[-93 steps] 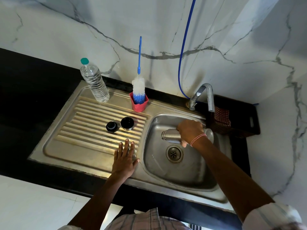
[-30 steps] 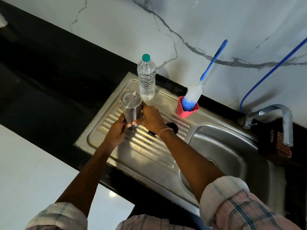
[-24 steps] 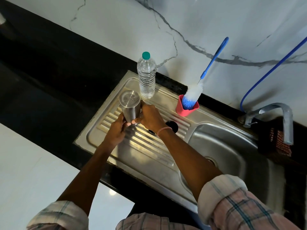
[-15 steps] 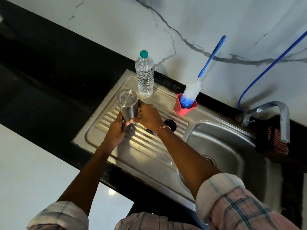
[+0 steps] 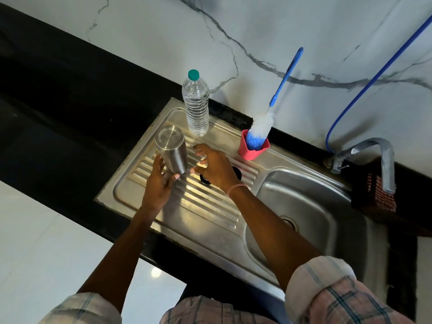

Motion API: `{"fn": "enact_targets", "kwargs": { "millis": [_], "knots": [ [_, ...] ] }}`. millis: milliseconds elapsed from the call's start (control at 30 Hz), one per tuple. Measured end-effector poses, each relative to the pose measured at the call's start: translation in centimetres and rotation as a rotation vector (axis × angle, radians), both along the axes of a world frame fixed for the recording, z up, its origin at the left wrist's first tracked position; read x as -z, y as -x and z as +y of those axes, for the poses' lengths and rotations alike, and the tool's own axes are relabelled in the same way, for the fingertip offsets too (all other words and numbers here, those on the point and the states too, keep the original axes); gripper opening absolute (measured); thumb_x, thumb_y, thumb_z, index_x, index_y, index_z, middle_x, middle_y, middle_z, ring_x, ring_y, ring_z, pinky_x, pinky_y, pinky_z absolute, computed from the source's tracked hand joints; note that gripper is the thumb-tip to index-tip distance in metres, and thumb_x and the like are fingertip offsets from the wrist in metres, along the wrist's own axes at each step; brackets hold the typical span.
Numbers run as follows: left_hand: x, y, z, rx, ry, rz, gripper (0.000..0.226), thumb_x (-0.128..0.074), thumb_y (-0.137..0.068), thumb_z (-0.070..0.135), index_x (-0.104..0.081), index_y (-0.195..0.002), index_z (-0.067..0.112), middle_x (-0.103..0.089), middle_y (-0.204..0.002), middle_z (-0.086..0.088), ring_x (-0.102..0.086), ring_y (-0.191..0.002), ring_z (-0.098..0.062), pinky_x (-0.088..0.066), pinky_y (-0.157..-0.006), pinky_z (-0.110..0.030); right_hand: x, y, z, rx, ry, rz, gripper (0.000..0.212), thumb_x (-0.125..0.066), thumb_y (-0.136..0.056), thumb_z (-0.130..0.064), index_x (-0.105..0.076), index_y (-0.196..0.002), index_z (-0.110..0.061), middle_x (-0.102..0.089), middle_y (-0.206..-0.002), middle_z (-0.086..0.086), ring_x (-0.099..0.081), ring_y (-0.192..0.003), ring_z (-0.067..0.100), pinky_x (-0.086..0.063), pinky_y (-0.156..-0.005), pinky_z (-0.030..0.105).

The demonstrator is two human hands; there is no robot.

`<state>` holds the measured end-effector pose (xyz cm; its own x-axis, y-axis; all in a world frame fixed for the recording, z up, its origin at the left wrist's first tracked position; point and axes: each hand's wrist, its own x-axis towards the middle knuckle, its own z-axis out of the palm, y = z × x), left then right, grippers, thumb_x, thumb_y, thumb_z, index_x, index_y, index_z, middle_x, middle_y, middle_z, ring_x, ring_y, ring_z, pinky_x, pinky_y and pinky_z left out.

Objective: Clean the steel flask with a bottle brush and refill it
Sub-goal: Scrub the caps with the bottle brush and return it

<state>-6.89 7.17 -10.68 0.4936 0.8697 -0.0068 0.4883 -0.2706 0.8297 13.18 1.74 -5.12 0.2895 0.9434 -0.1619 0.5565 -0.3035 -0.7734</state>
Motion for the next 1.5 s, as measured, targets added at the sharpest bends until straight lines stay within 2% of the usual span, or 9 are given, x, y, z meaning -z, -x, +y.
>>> {"fn": "enact_targets", "kwargs": {
  "millis": [100, 200, 500, 700, 900, 1133, 1233, 1300, 1500],
  "knots": [
    [0.8, -0.5, -2.0, 0.206, 0.027, -0.127, 0.066, -0.069, -0.097, 0.031, -0.038, -0.152, 0.014, -0.063, -0.133, 0.016, -0.062, -0.118, 0.000, -0.055, -0.100, -0.025, 0.5, -1.4, -1.8, 0.065, 0.001, 0.025, 0.058, -0.086, -0.079, -0.012, -0.059, -0.130, -0.026, -0.068, -0.114, -0.007, -0.068, -0.089, 0.012, -0.060, -0.086, 0.040],
    [1.5, 0.7, -3.8, -0.184, 0.141, 0.029, 0.068, -0.077, -0.090, 0.017, -0.039, -0.146, 0.022, -0.051, -0.141, -0.004, -0.052, -0.132, -0.022, -0.048, -0.109, -0.055, 0.8, -2.9, -4.1, 0.122, -0.008, 0.026, 0.048, -0.083, -0.082, -0.016, -0.061, -0.123, -0.029, -0.070, -0.110, -0.008, -0.072, -0.089, 0.012, -0.060, -0.084, 0.043],
    [1.4, -2.9, -10.8, -0.105, 0.074, 0.073, 0.025, -0.067, -0.096, 0.029, -0.057, -0.119, 0.026, -0.064, -0.114, 0.003, -0.067, -0.097, -0.015, -0.058, -0.082, -0.034, 1.0, -4.7, -10.0, 0.278, -0.019, 0.003, 0.024, -0.078, -0.087, -0.013, -0.073, -0.110, -0.020, -0.075, -0.099, -0.007, -0.070, -0.082, 0.003, -0.061, -0.083, 0.033],
    [1.4, -7.7, -8.8, -0.095, 0.060, 0.223, 0.072, -0.069, -0.089, 0.057, -0.043, -0.142, 0.017, -0.050, -0.139, -0.009, -0.062, -0.113, -0.029, -0.059, -0.082, -0.050, 0.8, -5.6, -11.5, 0.357, -0.021, -0.111, 0.018, -0.069, -0.091, -0.015, -0.075, -0.103, -0.026, -0.076, -0.102, -0.012, -0.069, -0.081, 0.001, -0.061, -0.079, 0.034],
    [2.4, -10.2, -5.7, -0.066, 0.085, 0.351, 0.077, -0.074, -0.089, 0.050, -0.039, -0.149, 0.018, -0.045, -0.149, -0.015, -0.058, -0.123, -0.041, -0.056, -0.091, -0.056, -2.1, -9.3, -10.9, 0.424, -0.154, -0.294, 0.013, -0.070, -0.092, -0.016, -0.073, -0.103, -0.021, -0.073, -0.103, -0.006, -0.069, -0.081, 0.006, -0.062, -0.074, 0.036],
    [3.1, -10.1, -4.3, -0.012, 0.053, 0.332, 0.051, -0.080, -0.084, 0.041, -0.060, -0.125, 0.019, -0.064, -0.121, -0.007, -0.064, -0.107, -0.028, -0.055, -0.088, -0.043, -11.2, -13.7, -7.5, 0.209, -0.415, -0.923, 0.018, -0.067, -0.089, -0.010, -0.073, -0.102, -0.020, -0.068, -0.106, -0.002, -0.065, -0.098, 0.019, -0.057, -0.060, 0.033],
    [2.8, -10.2, -4.5, -0.041, 0.076, 0.226, 0.046, -0.083, -0.082, 0.037, -0.064, -0.120, 0.019, -0.066, -0.115, -0.006, -0.063, -0.105, -0.024, -0.053, -0.089, -0.037, -14.4, -13.8, -4.7, -0.166, -0.488, -1.256, 0.031, -0.052, -0.091, 0.003, -0.072, -0.107, -0.014, -0.069, -0.107, 0.006, -0.063, -0.109, 0.028, -0.052, -0.099, 0.041],
    [2.5, -10.5, -4.7, -0.044, 0.081, 0.150, 0.046, -0.085, -0.081, 0.029, -0.066, -0.120, 0.015, -0.065, -0.114, -0.009, -0.060, -0.106, -0.024, -0.047, -0.089, -0.032, -16.5, -13.9, -2.7, -0.374, -0.334, -1.409, 0.047, -0.028, -0.093, 0.005, -0.069, -0.110, -0.010, -0.067, -0.110, 0.013, -0.060, -0.115, 0.035, -0.024, -0.123, 0.055],
    [1.8, -10.3, -6.2, 0.010, 0.036, 0.032, 0.047, -0.087, -0.079, 0.024, -0.067, -0.121, 0.015, -0.062, -0.112, -0.008, -0.060, -0.103, -0.025, -0.050, -0.089, -0.035, -21.0, -13.8, 0.5, -0.579, 0.339, -1.690, 0.028, -0.078, -0.085, -0.010, -0.072, -0.111, -0.017, -0.071, -0.109, 0.009, -0.058, -0.123, 0.038, -0.005, -0.121, 0.069]
  ]
}}
